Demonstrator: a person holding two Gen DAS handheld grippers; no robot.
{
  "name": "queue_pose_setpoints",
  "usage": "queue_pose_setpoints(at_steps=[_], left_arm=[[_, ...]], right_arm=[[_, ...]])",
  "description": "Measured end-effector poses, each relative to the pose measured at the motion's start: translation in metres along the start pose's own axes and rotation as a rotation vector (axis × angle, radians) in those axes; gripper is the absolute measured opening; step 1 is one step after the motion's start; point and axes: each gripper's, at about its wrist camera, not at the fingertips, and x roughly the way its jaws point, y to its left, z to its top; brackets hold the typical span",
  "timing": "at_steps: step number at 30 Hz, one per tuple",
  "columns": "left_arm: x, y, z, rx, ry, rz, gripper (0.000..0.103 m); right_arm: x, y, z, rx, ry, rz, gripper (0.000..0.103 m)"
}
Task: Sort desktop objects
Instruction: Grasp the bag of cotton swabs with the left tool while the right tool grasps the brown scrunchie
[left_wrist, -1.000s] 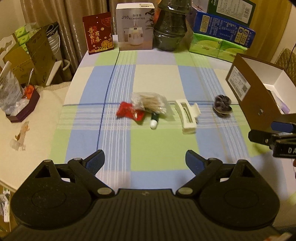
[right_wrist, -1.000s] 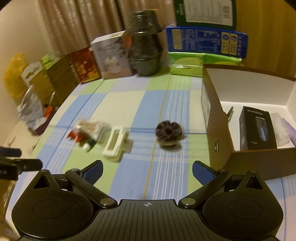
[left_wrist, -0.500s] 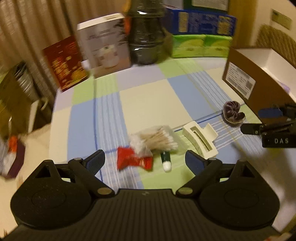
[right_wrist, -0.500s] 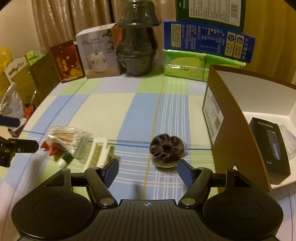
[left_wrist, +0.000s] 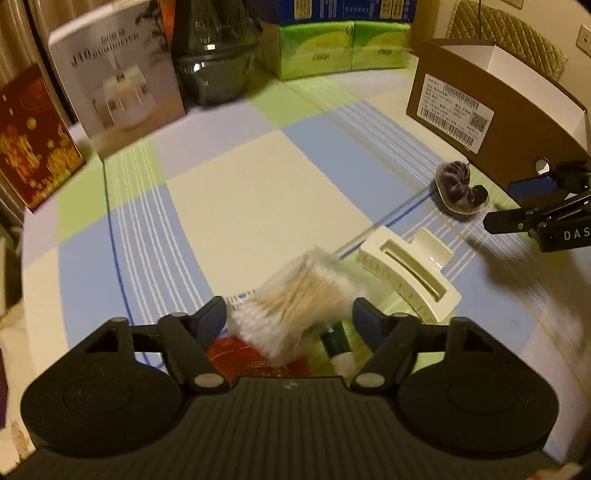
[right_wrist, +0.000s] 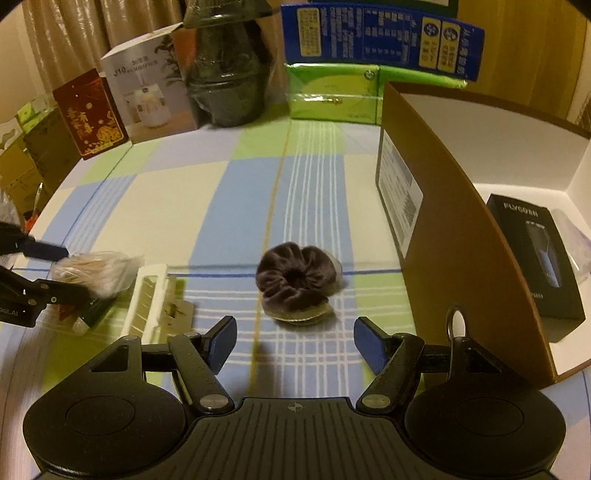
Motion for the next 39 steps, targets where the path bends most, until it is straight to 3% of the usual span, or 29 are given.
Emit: queue_pose_setpoints(at_steps=[1,4,7,11,15,16,17,21,25,33,39], left_arm=[[0.000,0.001,-0.002,-0.004,0.007,-0.020,0.051],[0.002,-0.002,-0.007,-0.021,0.040,-0.054,0.042],[-0.002,-0.007,-0.011,-0.033,0.049,-0.056,0.042],[-0.008,-0.014,-0.002,0.013,0.009,-0.047,0.065],[0.005,-0.021,0.009,0.079,0.036,-0.063,0.063],[0.008,-0.023,0.010,0.090,0.044,-0.071,0.058],[0.013,-0.025,0.011,0.097,0.057,-0.076,0.045],[0.017,-0.032,0.010,0.115,0.062,-0.077,0.029],[0.009,-0.030,0.008,0.074,0.037,-0.061,0.022],[-0.009,-0.021,0.009,-0.054,-0.007,-0.014,0.020],[-0.009,-0.018,0.011,-0.130,-0.004,0.016,0.020]], right_arm=[[0.001,0.000,0.000,0.002,0.004,0.002,0.068],[0.003,-0.001,0.000,0.005,0.012,0.005,0.068],[0.004,-0.002,0.002,0.007,0.016,0.008,0.068],[0.006,-0.002,0.003,-0.001,0.021,0.010,0.069],[0.007,-0.003,0.003,0.000,0.028,0.016,0.069],[0.007,-0.004,0.003,0.002,0.028,0.016,0.069],[0.007,-0.004,0.002,0.004,0.027,0.017,0.069],[0.005,-0.006,0.001,0.009,0.018,0.029,0.069],[0.006,-0.004,0.003,-0.002,0.001,0.043,0.069],[0.015,0.006,0.011,-0.045,-0.038,0.032,0.068],[0.032,0.008,0.015,-0.083,-0.042,0.008,0.058]])
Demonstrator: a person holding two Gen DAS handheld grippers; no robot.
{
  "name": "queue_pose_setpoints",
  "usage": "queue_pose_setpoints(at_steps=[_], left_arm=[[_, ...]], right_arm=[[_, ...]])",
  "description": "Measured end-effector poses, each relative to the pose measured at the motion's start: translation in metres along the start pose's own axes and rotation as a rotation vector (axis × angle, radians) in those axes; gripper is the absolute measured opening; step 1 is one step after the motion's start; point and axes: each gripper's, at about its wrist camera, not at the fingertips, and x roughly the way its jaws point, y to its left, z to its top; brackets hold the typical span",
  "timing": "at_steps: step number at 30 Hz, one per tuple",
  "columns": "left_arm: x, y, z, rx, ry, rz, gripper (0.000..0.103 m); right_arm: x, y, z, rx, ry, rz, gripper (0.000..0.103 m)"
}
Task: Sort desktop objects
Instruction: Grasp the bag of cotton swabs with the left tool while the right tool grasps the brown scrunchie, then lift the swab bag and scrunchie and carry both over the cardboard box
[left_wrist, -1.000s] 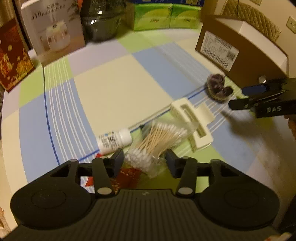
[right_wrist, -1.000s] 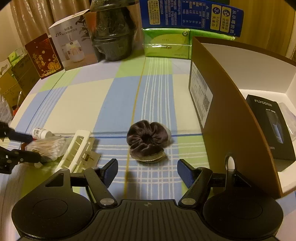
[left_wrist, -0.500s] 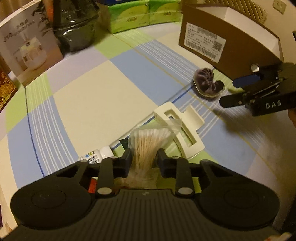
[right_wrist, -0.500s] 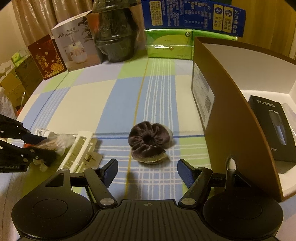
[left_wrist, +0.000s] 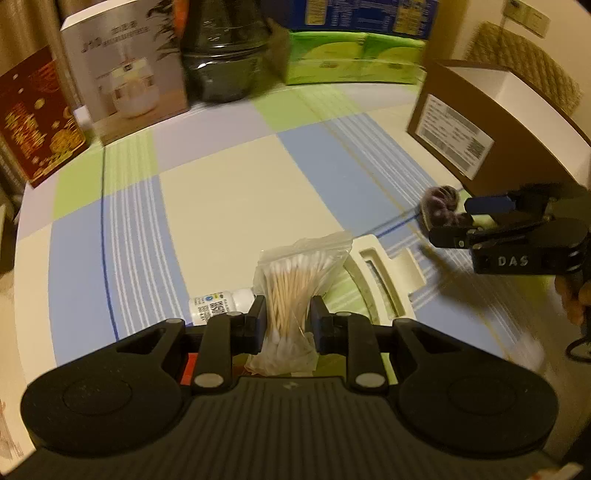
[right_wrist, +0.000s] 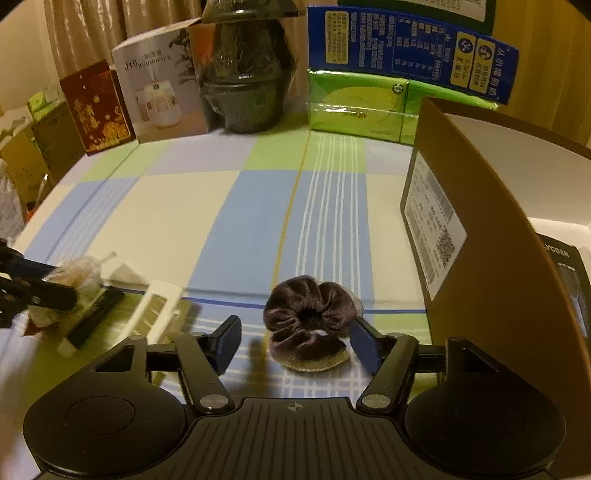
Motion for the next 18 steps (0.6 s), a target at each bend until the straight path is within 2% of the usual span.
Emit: queue_pose_setpoints(at_steps=[2,4,7,10,18], left_arm=[[0.000,0.001,0.001,-0.029,-0.002,0.008,0.020],[-0.001,0.000,0.002,-0.049,-0.005,0.018,0.020],[-0.004,-0.002,0.003,-0.067,-0.008,0.028,0.020],[-0.007,-0.007,0.004,-0.073,-0.012,0.035,0.020],[-0.023,-0.028,0.007,-0.071,-0.033,0.045,0.020]], right_arm=[[0.005,0.000,-0.001,-0.027,-0.004,-0.016,0.049],[0.009,0.000,-0.003,-0.057,-0.004,-0.021,0.035],[0.006,0.000,-0.006,-0.094,-0.011,-0.011,0.022],[-0.002,0.001,-0.007,-0.099,-0.010,0.013,0.017],[-0.039,0.001,-0.005,-0.077,-0.057,0.079,0.016]])
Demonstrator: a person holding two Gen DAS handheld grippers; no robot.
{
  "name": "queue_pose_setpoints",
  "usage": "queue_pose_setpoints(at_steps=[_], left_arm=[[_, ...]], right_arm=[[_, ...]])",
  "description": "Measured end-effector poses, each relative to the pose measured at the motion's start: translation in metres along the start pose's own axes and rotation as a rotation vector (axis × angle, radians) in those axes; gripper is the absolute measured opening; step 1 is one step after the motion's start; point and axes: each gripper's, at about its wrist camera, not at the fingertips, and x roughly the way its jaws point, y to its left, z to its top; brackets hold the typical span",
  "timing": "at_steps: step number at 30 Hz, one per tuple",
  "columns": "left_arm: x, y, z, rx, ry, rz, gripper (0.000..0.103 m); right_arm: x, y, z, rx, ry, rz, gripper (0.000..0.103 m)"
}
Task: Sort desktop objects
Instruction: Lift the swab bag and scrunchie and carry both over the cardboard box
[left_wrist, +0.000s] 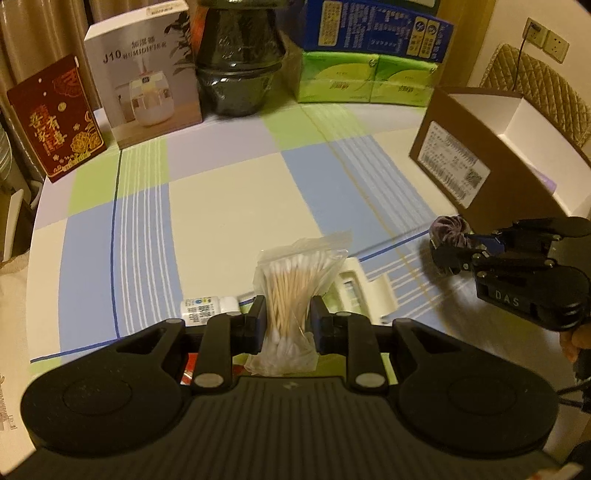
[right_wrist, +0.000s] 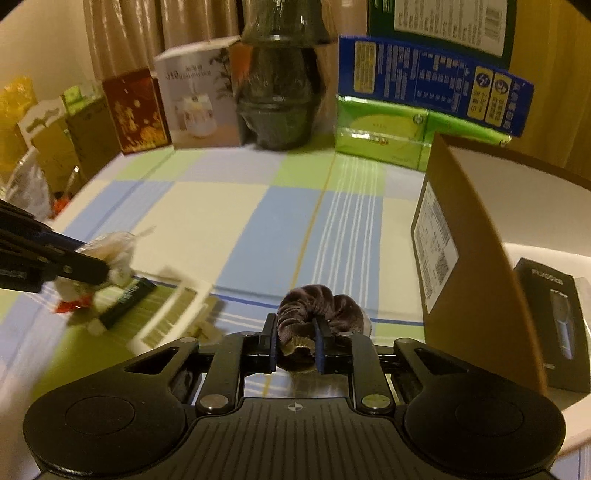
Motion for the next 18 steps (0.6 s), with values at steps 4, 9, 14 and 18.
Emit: queue_pose_setpoints(at_steps=[4,9,14,18], left_arm=[[-0.011,-0.014,0.002,0.001,-0.018,-0.003,0.020],[-0.028,-0.034,0.004,0.005,-0.045,-0.015,0.020],[-0.045,-0.058,0.004,0.009,-0.075,-0.031,0.020],[-0.058,-0.081,0.005,0.015,-0.100,-0.055,0.020]], right_arm=[[-0.025,-0.001,0.000,0.016,-0.028,0.038,0.016],[-0.060,-0.004,-0.005,0.024,-0.062,0.080,0.016],[-0.095,-0.011,-0.013,0.023,-0.094,0.109,0.016],[-0.119,-0.020,-0.019,0.032,-0.112,0.119,0.016]])
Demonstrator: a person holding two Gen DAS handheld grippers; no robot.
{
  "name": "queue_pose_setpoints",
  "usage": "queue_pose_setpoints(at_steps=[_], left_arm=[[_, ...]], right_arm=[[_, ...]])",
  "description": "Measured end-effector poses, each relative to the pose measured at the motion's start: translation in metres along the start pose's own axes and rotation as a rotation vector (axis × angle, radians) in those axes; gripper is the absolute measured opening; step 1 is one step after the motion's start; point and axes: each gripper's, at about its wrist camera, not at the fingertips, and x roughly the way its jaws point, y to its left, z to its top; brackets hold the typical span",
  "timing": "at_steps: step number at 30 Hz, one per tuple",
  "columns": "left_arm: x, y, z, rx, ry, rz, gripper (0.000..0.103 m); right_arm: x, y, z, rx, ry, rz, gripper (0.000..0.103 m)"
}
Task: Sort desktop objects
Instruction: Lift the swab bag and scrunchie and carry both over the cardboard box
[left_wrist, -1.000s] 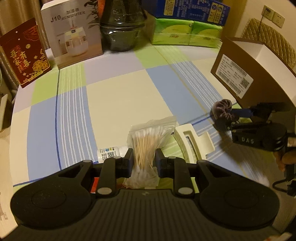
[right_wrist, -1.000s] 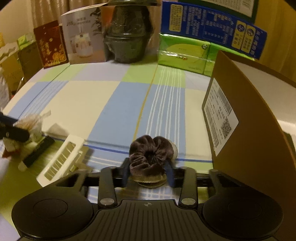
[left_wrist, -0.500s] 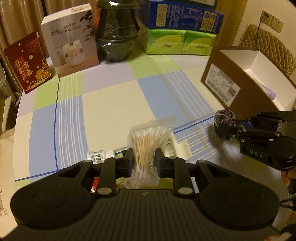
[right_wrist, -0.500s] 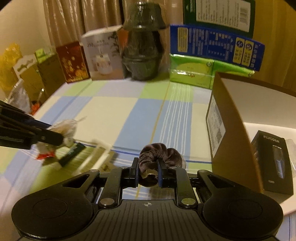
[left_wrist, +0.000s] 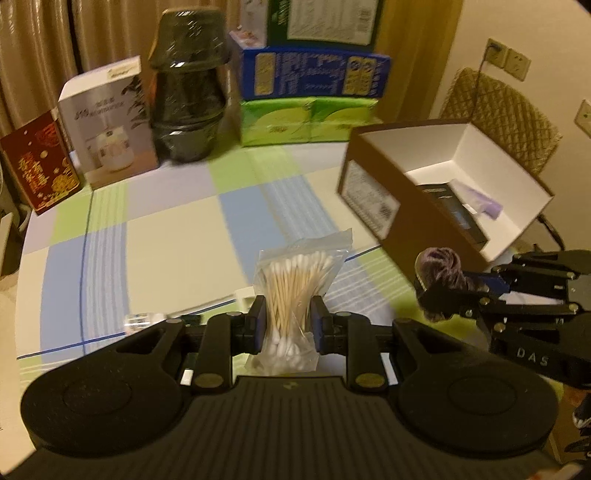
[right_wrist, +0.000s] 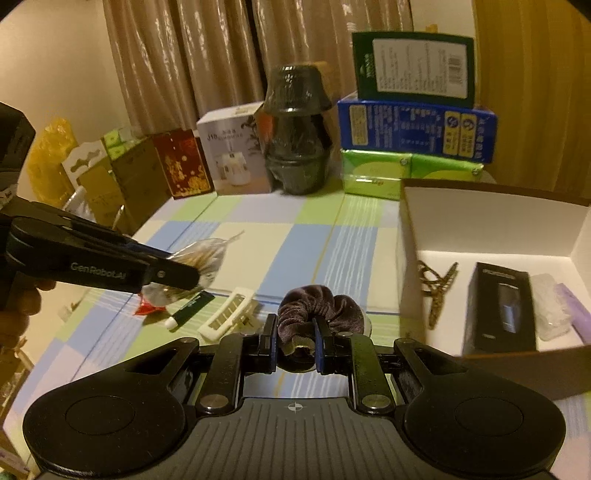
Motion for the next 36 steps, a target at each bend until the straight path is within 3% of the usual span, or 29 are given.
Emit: queue_pose_setpoints(at_steps=[10,19,29,36], left_arm=[[-0.015,-0.068,0.017,0.045,-0.055,-0.086,0.020],[0.001,-0.133,0.042,0.094,-0.073,-0.163,0.020],[0.041,-0.197,0.081,0.124,-0.051,-0.225,0.020],[0.082,-0.232,0.107,0.110,0.001,-0.273,0.020]], right_arm=[[-0.056,-0.037,-0.004,0.029,-0.057,-0.053,0.016],[-0.100,-0.116,0.000,0.086,-0.111,-0.158,0.016],[-0.102,-0.200,0.018,0.085,-0.087,-0.205,0.016],[-0.084,-0.262,0.027,0.086,-0.010,-0.160,0.016]])
